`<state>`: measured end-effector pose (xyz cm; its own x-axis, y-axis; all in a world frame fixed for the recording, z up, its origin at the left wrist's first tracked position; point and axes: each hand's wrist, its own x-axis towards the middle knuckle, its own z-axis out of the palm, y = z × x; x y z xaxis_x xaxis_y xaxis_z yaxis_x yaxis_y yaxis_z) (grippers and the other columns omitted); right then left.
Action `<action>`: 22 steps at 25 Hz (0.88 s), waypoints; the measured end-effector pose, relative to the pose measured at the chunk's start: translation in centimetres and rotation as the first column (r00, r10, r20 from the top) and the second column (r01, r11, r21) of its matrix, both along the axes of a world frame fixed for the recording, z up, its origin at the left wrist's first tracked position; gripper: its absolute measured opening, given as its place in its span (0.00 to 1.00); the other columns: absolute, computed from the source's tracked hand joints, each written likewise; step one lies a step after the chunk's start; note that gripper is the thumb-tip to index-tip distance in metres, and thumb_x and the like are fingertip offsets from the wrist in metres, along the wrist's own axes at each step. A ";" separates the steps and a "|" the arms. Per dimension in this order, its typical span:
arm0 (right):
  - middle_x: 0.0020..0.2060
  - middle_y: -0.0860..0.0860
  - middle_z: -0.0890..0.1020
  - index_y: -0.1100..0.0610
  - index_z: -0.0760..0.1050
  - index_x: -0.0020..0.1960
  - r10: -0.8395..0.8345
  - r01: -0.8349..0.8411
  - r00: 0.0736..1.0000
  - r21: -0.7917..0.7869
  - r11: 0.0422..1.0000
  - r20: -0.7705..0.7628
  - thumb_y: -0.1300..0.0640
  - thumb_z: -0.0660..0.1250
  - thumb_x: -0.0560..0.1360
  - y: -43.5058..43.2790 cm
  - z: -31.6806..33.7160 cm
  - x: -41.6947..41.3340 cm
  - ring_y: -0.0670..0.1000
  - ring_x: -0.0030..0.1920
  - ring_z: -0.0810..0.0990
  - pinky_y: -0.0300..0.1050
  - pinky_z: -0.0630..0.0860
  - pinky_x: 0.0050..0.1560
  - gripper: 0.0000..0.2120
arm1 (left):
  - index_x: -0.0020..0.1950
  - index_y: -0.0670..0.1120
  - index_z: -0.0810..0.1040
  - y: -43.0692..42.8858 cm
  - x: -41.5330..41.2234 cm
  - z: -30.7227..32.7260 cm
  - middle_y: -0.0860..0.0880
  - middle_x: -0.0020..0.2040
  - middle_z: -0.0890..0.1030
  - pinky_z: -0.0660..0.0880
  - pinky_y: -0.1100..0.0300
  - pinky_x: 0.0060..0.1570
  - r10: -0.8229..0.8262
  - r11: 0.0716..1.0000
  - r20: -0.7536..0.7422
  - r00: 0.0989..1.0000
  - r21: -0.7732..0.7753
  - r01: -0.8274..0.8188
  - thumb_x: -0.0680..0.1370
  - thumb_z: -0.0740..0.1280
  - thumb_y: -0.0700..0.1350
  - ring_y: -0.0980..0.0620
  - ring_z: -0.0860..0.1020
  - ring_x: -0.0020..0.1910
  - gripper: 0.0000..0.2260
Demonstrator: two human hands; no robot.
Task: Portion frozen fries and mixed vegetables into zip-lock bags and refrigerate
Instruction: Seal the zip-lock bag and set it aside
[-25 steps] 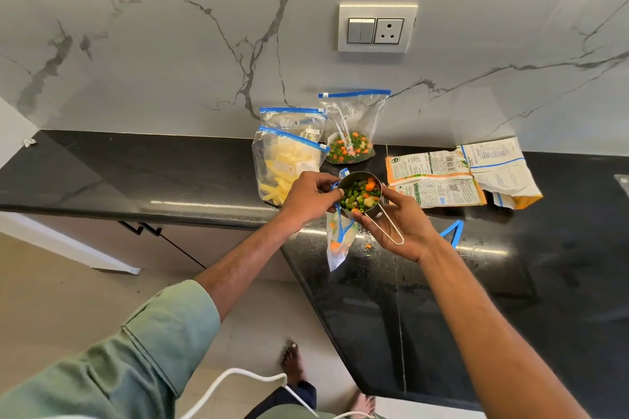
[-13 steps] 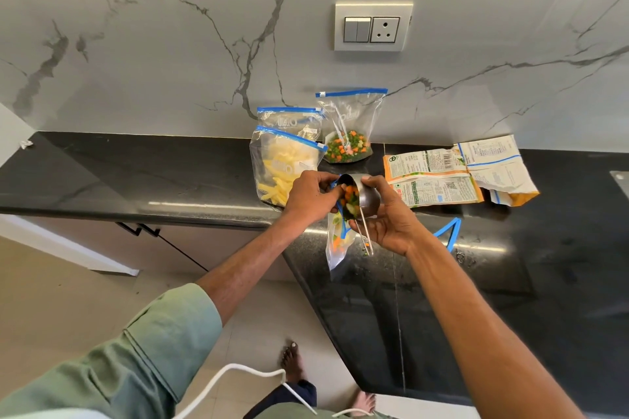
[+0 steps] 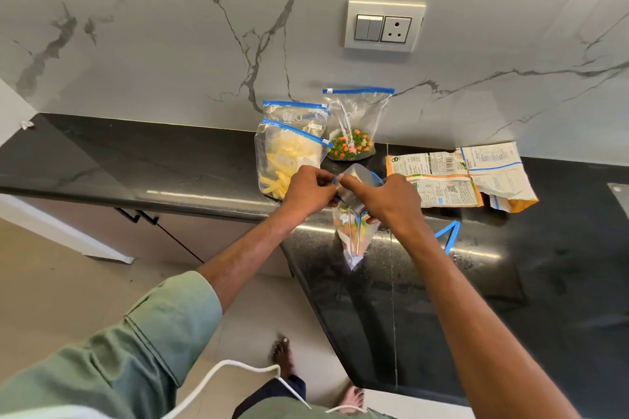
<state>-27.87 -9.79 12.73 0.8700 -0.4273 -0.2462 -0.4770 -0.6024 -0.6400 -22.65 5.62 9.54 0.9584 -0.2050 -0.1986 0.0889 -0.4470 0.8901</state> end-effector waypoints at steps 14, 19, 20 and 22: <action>0.37 0.53 0.87 0.59 0.82 0.46 -0.070 0.045 0.995 0.323 0.945 0.067 0.25 0.73 0.66 -1.3 -0.8 -1.3 0.51 0.36 0.88 0.52 0.86 0.46 0.35 | 0.57 0.39 0.85 -0.6 -0.7 -0.4 0.43 0.44 0.87 0.83 0.59 0.43 -0.007 0.990 -0.057 0.998 -0.138 -0.001 0.80 0.72 0.42 0.53 0.85 0.38 0.09; 0.40 0.56 0.87 0.61 0.80 0.61 -0.151 0.127 0.986 0.889 0.440 -0.066 0.35 0.69 0.76 -4.1 -0.6 -2.8 0.52 0.39 0.87 0.51 0.86 0.50 0.30 | 0.58 0.40 0.85 -1.2 -1.1 0.1 0.44 0.45 0.87 0.85 0.52 0.49 -0.014 0.987 -0.086 0.996 -0.158 0.000 0.79 0.74 0.42 0.53 0.85 0.38 0.10; 0.40 0.57 0.86 0.63 0.79 0.62 -0.167 0.148 0.981 0.926 0.347 -0.095 0.36 0.69 0.76 -4.5 -0.7 -3.1 0.53 0.39 0.86 0.51 0.85 0.51 0.31 | 0.58 0.40 0.85 -1.3 -1.2 0.0 0.45 0.44 0.87 0.85 0.52 0.49 -0.014 0.987 -0.084 0.996 -0.159 0.001 0.79 0.74 0.42 0.51 0.86 0.39 0.10; 0.46 0.61 0.86 0.68 0.78 0.64 -0.179 0.167 0.975 0.967 0.192 -0.133 0.38 0.70 0.76 -5.2 -1.3 -3.7 0.57 0.44 0.86 0.50 0.86 0.52 0.34 | 0.58 0.41 0.85 -1.5 -1.4 0.0 0.45 0.44 0.87 0.85 0.52 0.49 -0.022 0.989 -0.059 0.998 -0.147 0.013 0.79 0.74 0.43 0.50 0.86 0.40 0.10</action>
<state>-31.62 -14.94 11.44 0.8129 -0.0003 -0.5825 -0.4712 0.5875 -0.6579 -24.10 4.07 9.50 0.9417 -0.2523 -0.2227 0.1378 -0.3145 0.9392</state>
